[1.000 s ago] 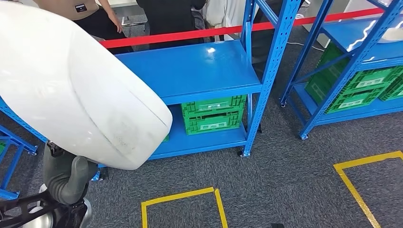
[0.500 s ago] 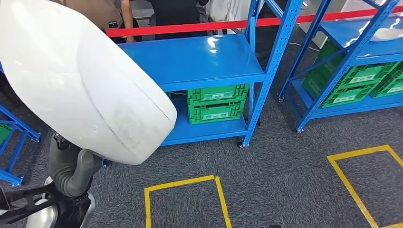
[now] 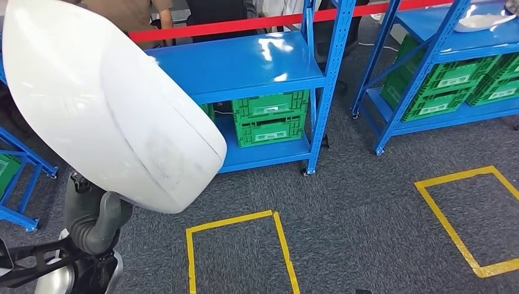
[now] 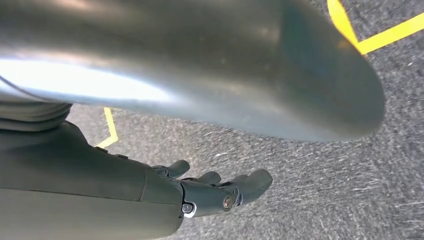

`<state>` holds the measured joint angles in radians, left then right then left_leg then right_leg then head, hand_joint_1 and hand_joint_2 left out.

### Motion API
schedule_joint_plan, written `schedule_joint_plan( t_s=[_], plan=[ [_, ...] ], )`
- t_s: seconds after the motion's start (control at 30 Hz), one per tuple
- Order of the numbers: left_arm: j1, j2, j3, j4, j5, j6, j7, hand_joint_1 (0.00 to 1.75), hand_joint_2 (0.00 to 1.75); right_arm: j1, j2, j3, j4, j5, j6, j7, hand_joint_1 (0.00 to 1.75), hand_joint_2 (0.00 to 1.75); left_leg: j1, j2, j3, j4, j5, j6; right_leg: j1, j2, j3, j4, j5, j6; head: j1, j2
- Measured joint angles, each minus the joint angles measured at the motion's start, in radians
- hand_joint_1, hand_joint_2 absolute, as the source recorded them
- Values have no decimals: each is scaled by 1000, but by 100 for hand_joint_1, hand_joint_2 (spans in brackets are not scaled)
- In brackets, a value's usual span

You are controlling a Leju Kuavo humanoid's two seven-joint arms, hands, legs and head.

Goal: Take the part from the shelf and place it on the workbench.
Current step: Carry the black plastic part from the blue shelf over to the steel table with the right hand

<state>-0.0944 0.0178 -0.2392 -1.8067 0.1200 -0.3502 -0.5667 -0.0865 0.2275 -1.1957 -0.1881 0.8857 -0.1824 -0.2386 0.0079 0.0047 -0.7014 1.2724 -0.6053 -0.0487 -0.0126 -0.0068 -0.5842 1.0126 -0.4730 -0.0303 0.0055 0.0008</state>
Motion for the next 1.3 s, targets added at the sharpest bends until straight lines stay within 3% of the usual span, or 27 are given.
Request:
schedule_joint_plan(
  t_s=[0.03, 0.07, 0.13, 0.2, 0.27, 0.33, 0.37, 0.47, 0.5, 0.53, 0.57, 0.6, 0.63, 0.67, 0.73, 0.77, 0.83, 0.87, 0.9, 0.97, 1.03, 1.07, 1.1, 1.17, 1.2, 1.23, 1.3],
  plan=[
    [1, 2, 0, 3, 5, -1, -1, 175, 175, 0, -4, -5, 0, -6, 10, -13, 0, 0, 1, 0, 8, 29, 6, -2, 0, -1, -15, 1, 13, 2, -1, 0],
    [1, 3, 0, 6, 10, -2, -3, 175, 175, -1, -7, -9, 0, -10, 18, -21, 0, 0, 2, 0, 33, 21, 31, -2, 0, -2, -30, 1, 25, 4, -1, 0],
    [-4, 6, 0, 13, 20, -5, -9, 175, 175, -2, -11, -15, 0, -13, 32, -32, 0, 0, 4, -1, 132, -91, 72, 2, 0, -3, -55, 3, 48, 11, -1, 0],
    [-11, 8, 0, 19, 27, -8, -15, 175, 175, -4, -12, -17, 0, -11, 42, -36, 0, 0, 0, -4, 233, -237, 56, 13, 2, -2, -67, 4, 69, 22, -1, 0],
    [-15, 8, 0, 23, 30, -9, -18, 175, 175, -5, -13, -17, 0, -9, 49, -36, 0, 0, -7, -6, 260, -292, 40, 30, 1, -2, -69, 0, 89, 35, -2, 0],
    [-16, 7, -1, 27, 30, -9, -21, 175, 175, -4, -15, -17, 0, -9, 54, -31, 0, 0, -7, -2, 241, -289, 58, 50, -3, -1, -76, 4, 87, 49, -5, 0],
    [-16, 6, -1, 28, 30, -9, -21, 175, 175, -3, -16, -18, 0, -9, 55, -26, 0, 0, -7, 0, 230, -289, 70, 60, -4, 0, -86, 25, 59, 54, -4, 0],
    [-20, 1, -1, 35, 30, -14, -22, 175, 175, -3, -19, -19, 0, -8, 58, -19, 0, 0, -8, 4, 183, -288, 109, 74, -4, 4, -136, 191, -91, 62, -1, 0],
    [-21, 0, -1, 38, 30, -16, -22, 175, 175, -3, -20, -19, 0, -6, 59, -20, 0, 0, -9, 4, 166, -285, 122, 75, -3, 4, -145, 251, -115, 63, -1, 0],
    [-22, -1, -1, 41, 30, -16, -23, 175, 175, -4, -22, -19, 0, -2, 60, -21, 0, 0, -11, 4, 148, -281, 134, 74, -2, 5, -143, 288, -114, 62, 0, 0],
    [-23, -1, -1, 43, 30, -15, -26, 175, 175, -4, -24, -19, 0, 4, 62, -22, 0, 0, -12, 5, 130, -276, 144, 73, -2, 5, -124, 293, -92, 60, 0, 0],
    [-21, -1, -1, 44, 29, -14, -29, 175, 175, -4, -26, -19, 0, 9, 65, -23, 0, 0, -12, 5, 111, -270, 153, 71, -1, 5, -87, 263, -62, 57, 0, 0],
    [-19, -2, -1, 43, 26, -13, -35, 175, 175, -5, -28, -19, 0, 14, 68, -24, 0, 0, -13, 5, 95, -263, 160, 69, 1, 5, -34, 204, -45, 52, 0, 0],
    [-17, -3, -1, 40, 17, -10, -44, 175, 175, -5, -30, -19, 0, 17, 71, -24, 0, 0, -14, 6, 82, -256, 165, 65, 3, 5, 24, 127, -49, 46, 0, 0],
    [-11, -6, -1, 33, -9, 3, -63, 175, 175, -6, -33, -18, 0, 24, 78, -26, 0, 0, -16, 7, 70, -245, 175, 55, 9, 4, 97, 17, -83, 35, 0, 0],
    [-8, -8, -1, 29, -22, 12, -71, 175, 175, -6, -34, -18, 0, 27, 82, -27, 0, 0, -16, 7, 68, -245, 181, 48, 12, 4, 107, -6, -94, 31, 1, 0],
    [2, -10, 0, 20, -32, 22, -78, 175, 175, -5, -34, -16, 0, 36, 85, -30, 0, 0, -13, 4, 65, -244, 186, 36, 10, -1, 101, -13, -83, 17, 2, 0],
    [8, -11, 2, 13, -33, 26, -79, 175, 175, -5, -34, -14, 0, 41, 85, -32, 0, 0, -11, 2, 58, -230, 172, 29, 8, -6, 97, -16, -75, 9, 1, 0],
    [15, -11, 5, 7, -32, 30, -81, 175, 175, -4, -35, -12, 0, 47, 86, -36, 0, 0, -9, 0, 45, -197, 142, 22, 5, -10, 91, -18, -67, 2, -2, 0],
    [29, -13, 13, -1, -28, 38, -84, 175, 175, -4, -37, -8, 0, 57, 87, -42, 0, 0, -4, -2, 2, -77, 59, 8, 4, -20, 76, -18, -55, -3, -6, 0],
    [49, -15, 22, -8, -29, 46, -87, 175, 175, -3, -38, -3, 0, 69, 92, -45, 0, 0, 1, -2, -21, 19, 19, -1, 4, -32, 61, -16, -46, -2, -6, 0],
    [59, -17, 27, -13, -32, 50, -90, 175, 175, -2, -40, 0, 0, 74, 94, -45, 0, 0, 3, -1, -8, 17, 28, -3, 3, -39, 56, -14, -43, 0, -6, 0],
    [67, -18, 32, -19, -36, 54, -92, 175, 175, -2, -41, 4, 0, 78, 96, -45, 0, 0, 5, 2, 25, -25, 50, -3, 2, -47, 52, -13, -41, 2, -6, 0],
    [77, -23, 38, -33, -39, 57, -95, 175, 175, -2, -43, 13, 0, 87, 100, -46, 0, 0, 3, 31, 121, -169, 93, 2, 3, -64, 51, -9, -40, 8, -6, 0],
    [81, -26, 41, -40, -40, 57, -95, 175, 175, -2, -44, 17, 0, 92, 102, -46, 0, 0, -1, 46, 154, -222, 104, 9, 5, -72, 52, -8, -39, 13, -5, 0],
    [86, -29, 43, -47, -41, 57, -96, 175, 175, -2, -45, 22, 0, 97, 104, -46, 0, 0, -5, 56, 170, -253, 105, 19, 6, -80, 53, -7, -38, 18, -5, 0],
    [98, -35, 51, -58, -46, 60, -97, 175, 175, -4, -45, 30, 0, 104, 106, -46, 0, 0, -10, 46, 164, -261, 106, 37, 8, -97, 55, -8, -36, 31, -3, 0]
  ],
)
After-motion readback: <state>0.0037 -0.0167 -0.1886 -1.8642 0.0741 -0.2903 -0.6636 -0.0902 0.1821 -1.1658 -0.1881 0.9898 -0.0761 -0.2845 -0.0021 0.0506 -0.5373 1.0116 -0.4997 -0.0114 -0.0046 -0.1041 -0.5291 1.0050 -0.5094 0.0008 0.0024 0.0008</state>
